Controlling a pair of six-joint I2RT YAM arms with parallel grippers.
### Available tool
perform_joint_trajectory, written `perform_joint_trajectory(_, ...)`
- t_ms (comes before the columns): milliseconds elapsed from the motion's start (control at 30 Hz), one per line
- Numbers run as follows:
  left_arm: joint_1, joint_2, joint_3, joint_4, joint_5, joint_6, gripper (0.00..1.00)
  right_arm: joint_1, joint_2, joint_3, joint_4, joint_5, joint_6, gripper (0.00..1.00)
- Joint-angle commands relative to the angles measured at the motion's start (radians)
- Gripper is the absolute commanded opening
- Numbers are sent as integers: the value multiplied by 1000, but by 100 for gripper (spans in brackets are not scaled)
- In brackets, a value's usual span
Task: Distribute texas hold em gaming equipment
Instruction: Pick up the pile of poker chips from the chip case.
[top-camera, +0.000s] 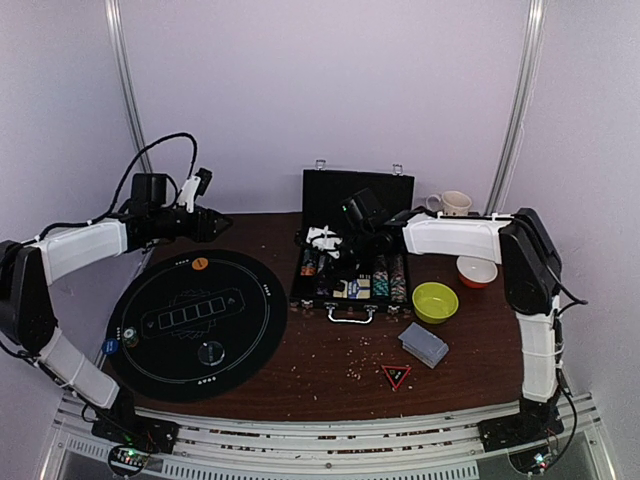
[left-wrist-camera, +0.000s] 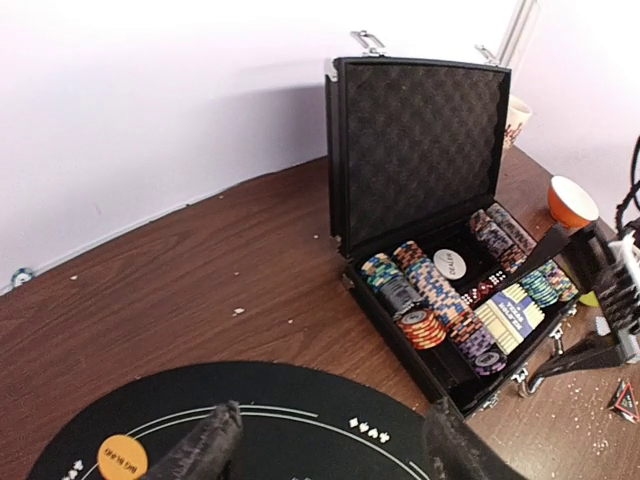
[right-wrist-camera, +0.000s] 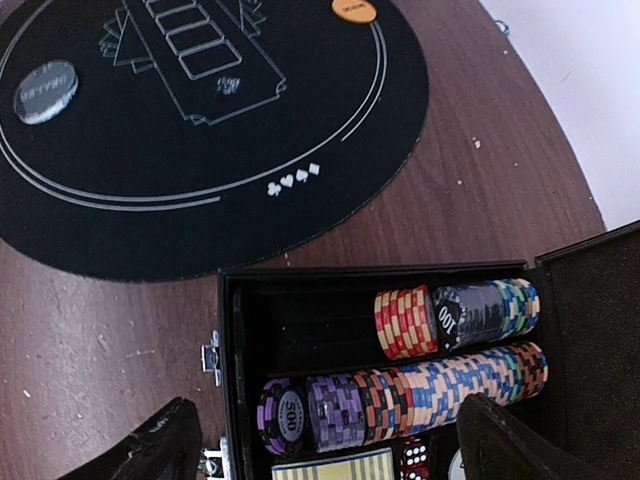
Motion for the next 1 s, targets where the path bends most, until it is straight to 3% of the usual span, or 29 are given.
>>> perform_joint_trajectory(0,-17,42,26,109,36,56,67,3,25,51,-105,43,-169,92)
perform_joint_trajectory(100,-17,46,24,100,42,79,69,1,69,103,-181,78,-234,91)
perform_joint_trajectory(267,-20,67,39,48,20,135,69,-29,64,158,-213,37,-166,89)
perform_joint_trajectory(467,-36,77,35,36,55,180,70,-99,-52,78,-286,15,-220,89)
perform_joint_trajectory(700,-59,74,35,29,70,195,71,-164,-140,-87,-408,190,-362,89)
perform_joint_trajectory(867,-63,84,38,4,49,215,71,-183,-134,-114,-373,177,-354,73)
perform_joint_trajectory(967,-63,88,35,-8,40,226,71,-184,-111,-93,-396,176,-355,73)
